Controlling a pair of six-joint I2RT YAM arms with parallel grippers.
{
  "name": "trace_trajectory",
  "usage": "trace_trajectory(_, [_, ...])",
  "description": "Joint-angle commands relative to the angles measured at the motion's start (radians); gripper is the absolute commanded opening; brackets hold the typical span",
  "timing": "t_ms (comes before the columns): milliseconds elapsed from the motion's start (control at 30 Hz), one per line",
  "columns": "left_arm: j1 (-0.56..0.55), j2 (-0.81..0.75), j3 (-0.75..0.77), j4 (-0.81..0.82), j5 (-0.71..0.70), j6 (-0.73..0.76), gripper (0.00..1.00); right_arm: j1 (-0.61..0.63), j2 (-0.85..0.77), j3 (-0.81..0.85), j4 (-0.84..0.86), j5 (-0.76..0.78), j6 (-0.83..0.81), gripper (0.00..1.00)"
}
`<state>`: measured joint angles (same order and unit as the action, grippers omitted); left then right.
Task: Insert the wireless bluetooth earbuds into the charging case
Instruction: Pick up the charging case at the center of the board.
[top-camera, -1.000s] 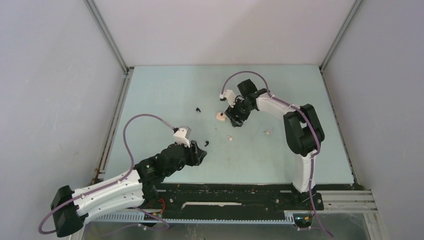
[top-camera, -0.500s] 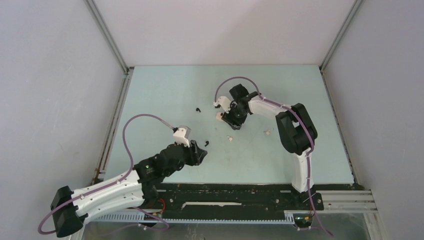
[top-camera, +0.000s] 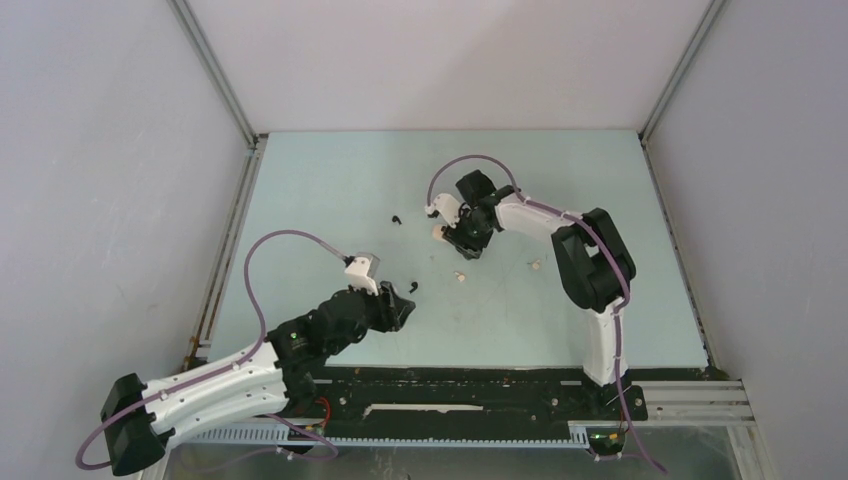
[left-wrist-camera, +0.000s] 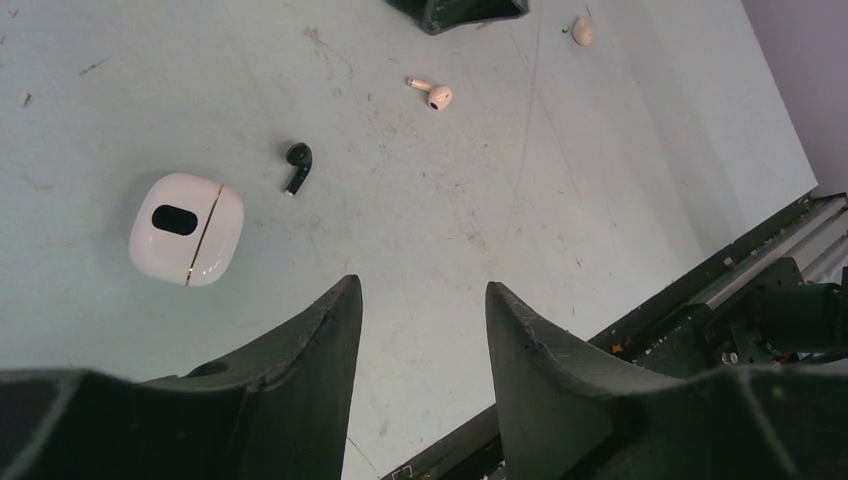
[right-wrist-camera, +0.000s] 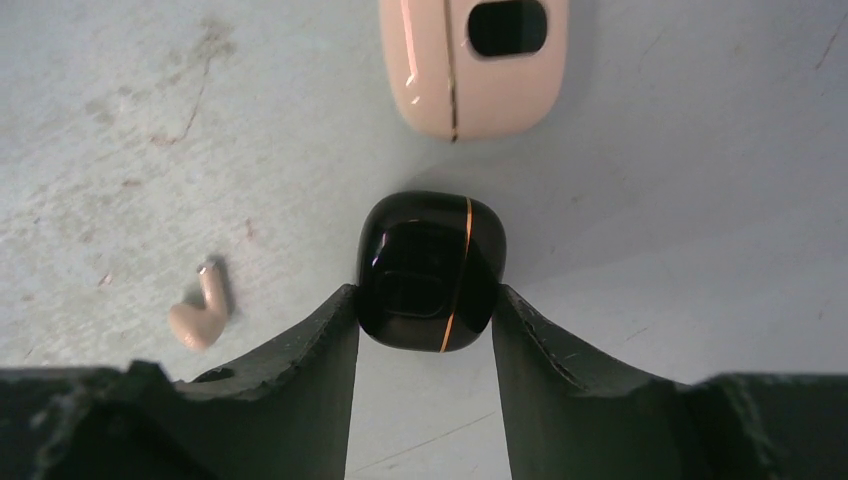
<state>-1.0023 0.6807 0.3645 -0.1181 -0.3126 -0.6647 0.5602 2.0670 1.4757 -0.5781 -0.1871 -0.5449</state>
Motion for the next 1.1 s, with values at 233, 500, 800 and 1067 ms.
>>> trace_trajectory(233, [-0.007,0.076,0.011,0.140,0.009,0.001,0.57,0.060,-0.522,-0.266,-0.022,-0.220,-0.055,0.29])
trace_trajectory(500, [-0.007,0.225,0.059,0.371,0.216,-0.076,0.63,0.118,-0.757,-0.401,-0.008,-0.307,-0.118,0.29])
trace_trajectory(800, [-0.002,0.298,0.072,0.511,0.305,-0.158,0.64,0.217,-0.859,-0.473,0.006,-0.215,-0.195,0.30])
trace_trajectory(1067, [0.019,0.419,0.093,0.632,0.441,-0.252,0.61,0.243,-0.914,-0.490,-0.007,-0.234,-0.207,0.31])
